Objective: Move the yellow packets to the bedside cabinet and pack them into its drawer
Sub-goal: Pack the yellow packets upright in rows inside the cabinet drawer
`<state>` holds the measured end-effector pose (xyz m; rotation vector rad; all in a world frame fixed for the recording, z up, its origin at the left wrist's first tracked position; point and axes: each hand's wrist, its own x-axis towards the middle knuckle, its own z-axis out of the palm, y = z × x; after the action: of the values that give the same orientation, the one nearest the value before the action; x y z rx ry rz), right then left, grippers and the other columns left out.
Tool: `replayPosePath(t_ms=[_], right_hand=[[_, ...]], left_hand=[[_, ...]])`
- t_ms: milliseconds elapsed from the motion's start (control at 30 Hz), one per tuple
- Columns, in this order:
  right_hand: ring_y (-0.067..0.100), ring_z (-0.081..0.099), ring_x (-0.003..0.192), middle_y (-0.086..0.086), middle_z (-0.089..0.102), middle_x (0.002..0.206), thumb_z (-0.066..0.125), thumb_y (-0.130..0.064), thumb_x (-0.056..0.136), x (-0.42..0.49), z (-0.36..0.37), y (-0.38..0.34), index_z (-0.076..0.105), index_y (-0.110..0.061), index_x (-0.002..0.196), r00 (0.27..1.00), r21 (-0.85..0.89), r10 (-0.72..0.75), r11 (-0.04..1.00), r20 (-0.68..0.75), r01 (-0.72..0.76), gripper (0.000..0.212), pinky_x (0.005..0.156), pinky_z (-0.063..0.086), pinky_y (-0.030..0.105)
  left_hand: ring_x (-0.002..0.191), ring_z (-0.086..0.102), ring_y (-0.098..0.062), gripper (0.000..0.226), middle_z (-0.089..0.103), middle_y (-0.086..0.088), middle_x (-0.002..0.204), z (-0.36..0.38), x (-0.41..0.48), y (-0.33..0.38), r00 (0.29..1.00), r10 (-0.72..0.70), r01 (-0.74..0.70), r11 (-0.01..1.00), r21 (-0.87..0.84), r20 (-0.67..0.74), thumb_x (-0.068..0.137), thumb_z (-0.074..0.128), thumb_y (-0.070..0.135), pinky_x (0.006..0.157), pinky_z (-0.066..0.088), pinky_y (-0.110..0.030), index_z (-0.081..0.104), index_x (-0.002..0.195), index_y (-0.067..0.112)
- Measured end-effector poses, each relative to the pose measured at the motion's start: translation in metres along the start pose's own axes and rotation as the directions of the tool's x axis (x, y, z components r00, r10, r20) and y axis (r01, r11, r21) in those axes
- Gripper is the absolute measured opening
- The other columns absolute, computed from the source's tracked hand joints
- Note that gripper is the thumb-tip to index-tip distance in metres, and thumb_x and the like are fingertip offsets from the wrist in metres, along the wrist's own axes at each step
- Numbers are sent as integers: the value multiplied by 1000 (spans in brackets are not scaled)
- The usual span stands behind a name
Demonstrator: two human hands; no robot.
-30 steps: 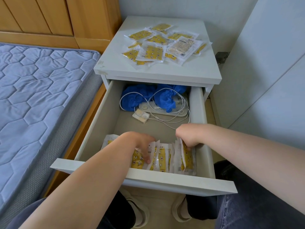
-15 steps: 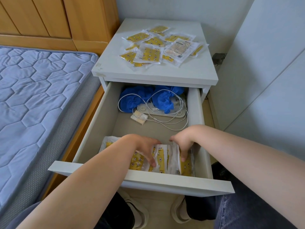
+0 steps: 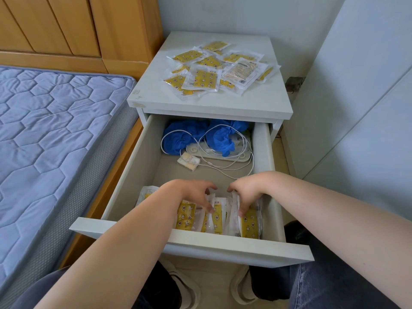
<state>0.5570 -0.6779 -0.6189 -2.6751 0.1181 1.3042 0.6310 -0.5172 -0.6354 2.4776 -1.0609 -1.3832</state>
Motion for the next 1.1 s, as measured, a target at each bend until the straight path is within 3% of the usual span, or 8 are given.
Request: replayPosePath(t_ms=[167, 300, 567, 733, 833, 900, 1000, 1100], right_hand=[[23, 47, 127, 6, 43, 145, 58, -30, 92, -16, -16, 2, 34, -14, 145, 967, 24, -70, 997, -244, 78, 61, 101, 42, 32], [20, 51, 122, 3, 50, 138, 52, -25, 93, -33, -37, 7, 46, -17, 138, 908, 61, -62, 993, -414, 96, 46, 100, 43, 34], [19, 58, 101, 2, 64, 113, 49, -10, 90, -66, -93, 20, 65, -15, 111, 650, 214, 11, 948, -760, 235, 27, 86, 47, 31], [18, 60, 98, 2, 68, 105, 49, -7, 89, -73, -119, 28, 70, -14, 100, 503, 289, 86, 894, -860, 342, 25, 89, 49, 33], [18, 53, 111, 3, 61, 119, 47, -5, 89, -67, -128, 37, 66, -14, 109, 429, 351, 170, 852, -887, 389, 28, 93, 42, 28], [21, 41, 126, 6, 47, 136, 48, -8, 90, -59, -135, 44, 55, -13, 126, 459, 398, 213, 845, -863, 357, 37, 101, 34, 31], [28, 24, 139, 10, 30, 151, 50, -17, 92, -47, -144, 55, 31, -10, 145, 580, 558, 330, 785, -745, 269, 57, 111, 24, 37], [27, 26, 140, 10, 29, 152, 54, -23, 91, -40, -151, 59, 25, -9, 148, 585, 635, 393, 716, -710, 289, 65, 111, 26, 38]], left_hand=[[116, 56, -18, 48, 58, -2, 130, -1, -1, 7, 962, 19, -60, 988, -144, -272, 90, 60, 21, 100, 44, -32, 48, 137, 21], [110, 59, -14, 36, 63, 0, 123, -10, -9, 15, 857, 6, -132, 969, -208, -515, 92, 56, 13, 95, 46, -25, 58, 127, 18], [98, 61, -12, 31, 67, 7, 104, -74, -42, 38, 591, -32, -292, 923, -251, -806, 90, 49, 6, 88, 50, -29, 65, 112, 21], [104, 58, -14, 31, 66, 3, 113, -109, -54, 46, 446, -26, -307, 935, -180, -895, 91, 48, 3, 89, 44, -23, 65, 113, 16], [124, 45, -17, 42, 52, -1, 135, -123, -51, 43, 353, 14, -248, 965, -79, -936, 89, 50, 2, 100, 36, -24, 57, 128, 17], [140, 25, -24, 54, 32, -4, 152, -133, -47, 38, 361, 9, -111, 993, -34, -933, 91, 50, 8, 112, 26, -34, 40, 143, 20], [147, 4, -29, 58, 8, -7, 160, -146, -40, 29, 426, -133, 128, 988, -86, -895, 100, 40, 27, 118, 13, -44, 16, 152, 24], [145, 10, -33, 58, 13, -13, 158, -161, -32, 22, 402, -285, 180, 956, -231, -870, 101, 32, 38, 117, 16, -47, 12, 152, 20]])
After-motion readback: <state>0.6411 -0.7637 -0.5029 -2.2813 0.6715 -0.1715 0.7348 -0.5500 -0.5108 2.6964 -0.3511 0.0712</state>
